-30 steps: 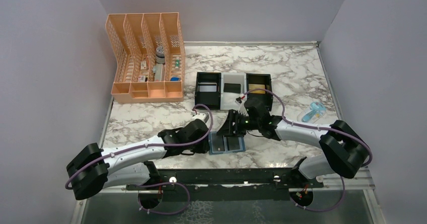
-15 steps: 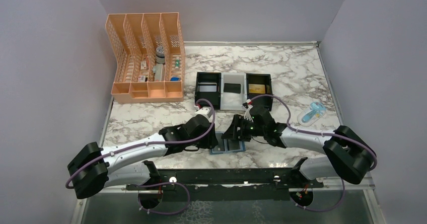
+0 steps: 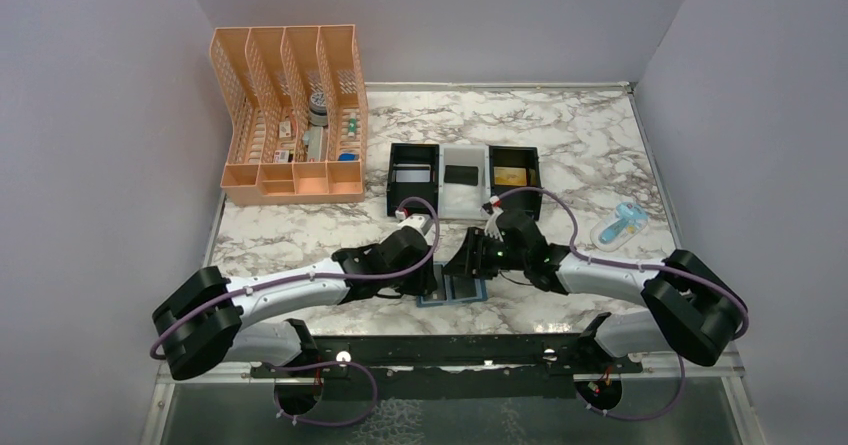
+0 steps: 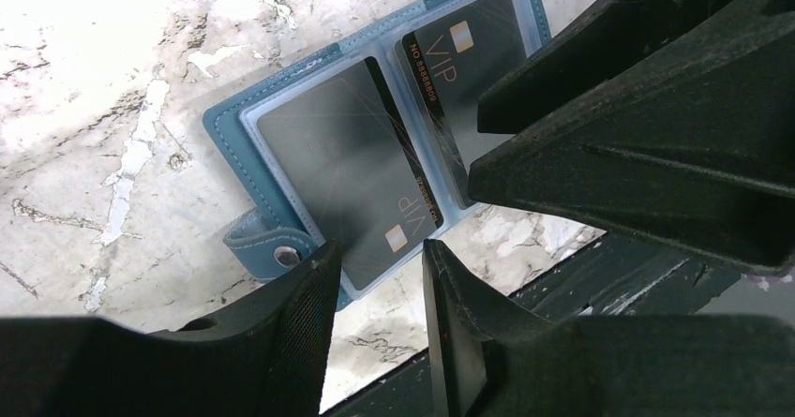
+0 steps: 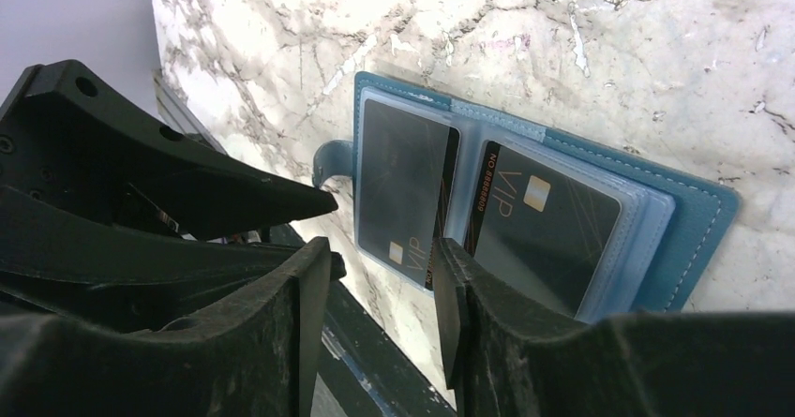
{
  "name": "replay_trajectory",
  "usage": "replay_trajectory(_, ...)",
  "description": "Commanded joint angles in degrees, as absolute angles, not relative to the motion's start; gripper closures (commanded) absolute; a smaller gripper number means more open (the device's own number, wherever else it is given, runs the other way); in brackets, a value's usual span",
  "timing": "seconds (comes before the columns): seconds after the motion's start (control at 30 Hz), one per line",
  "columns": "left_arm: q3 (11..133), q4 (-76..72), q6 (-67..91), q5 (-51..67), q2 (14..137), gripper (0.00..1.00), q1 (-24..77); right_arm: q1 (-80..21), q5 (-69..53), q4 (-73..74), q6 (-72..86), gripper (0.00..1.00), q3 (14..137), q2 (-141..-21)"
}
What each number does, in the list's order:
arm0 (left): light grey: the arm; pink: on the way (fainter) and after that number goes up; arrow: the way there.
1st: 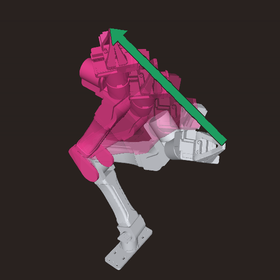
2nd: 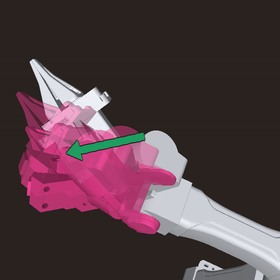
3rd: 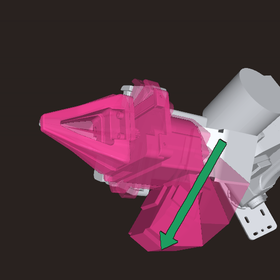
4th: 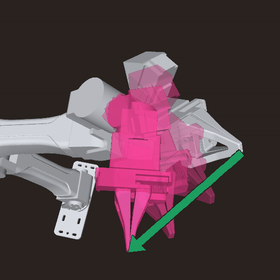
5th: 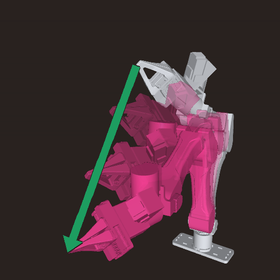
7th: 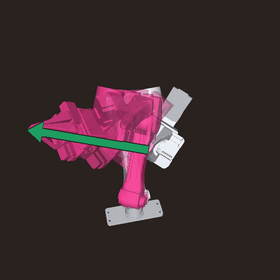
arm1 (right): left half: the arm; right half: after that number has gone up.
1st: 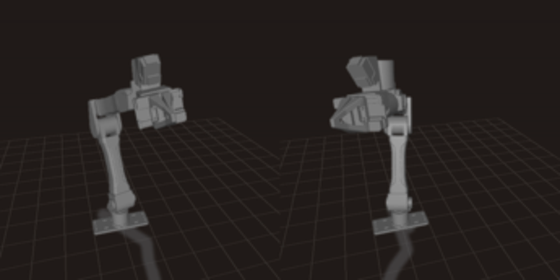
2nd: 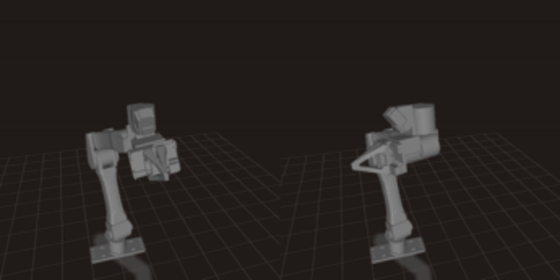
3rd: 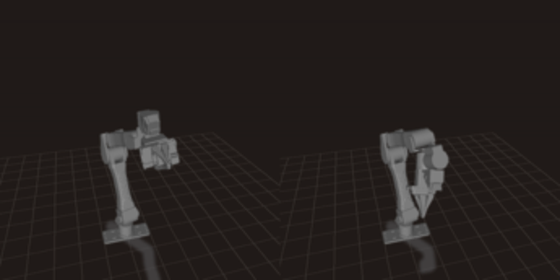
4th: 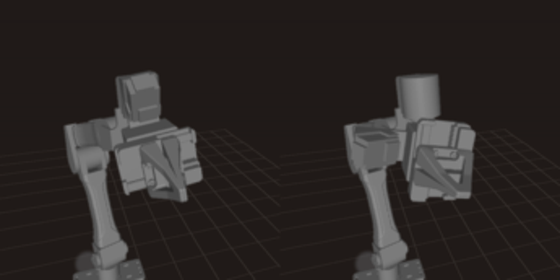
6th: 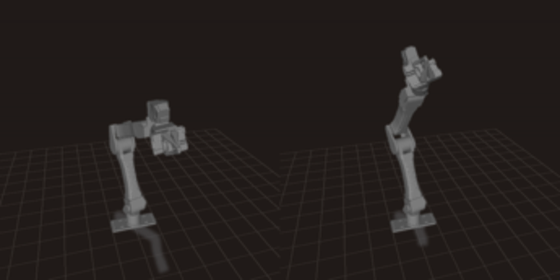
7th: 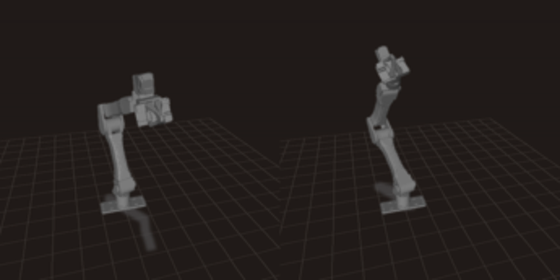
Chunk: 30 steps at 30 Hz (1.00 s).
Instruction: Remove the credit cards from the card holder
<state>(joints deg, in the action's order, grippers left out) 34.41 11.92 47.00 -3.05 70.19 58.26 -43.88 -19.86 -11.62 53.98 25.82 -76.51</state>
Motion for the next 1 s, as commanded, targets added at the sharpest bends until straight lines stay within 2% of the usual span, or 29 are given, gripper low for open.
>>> replay_trajectory(0.0,35.95,10.83,46.99,-3.48,72.05,0.61,58.62,-44.12,-20.84,-12.96,53.73,0.58,27.42,-78.52)
replay_trajectory(0.13,36.05,10.73,47.2,-3.3,74.06,0.64,58.63,-44.12,-22.93,-12.5,53.24,0.66,28.93,-81.19)
replay_trajectory(0.47,34.0,12.4,48.21,-5.12,74.9,0.68,58.62,-44.08,-26.48,-12.67,51.4,0.73,30.71,-85.52)
replay_trajectory(0.97,34.27,12.92,47.2,-5.06,77.2,0.75,58.62,-44.12,-22.85,-8.74,50.99,0.75,30.78,-88.23)
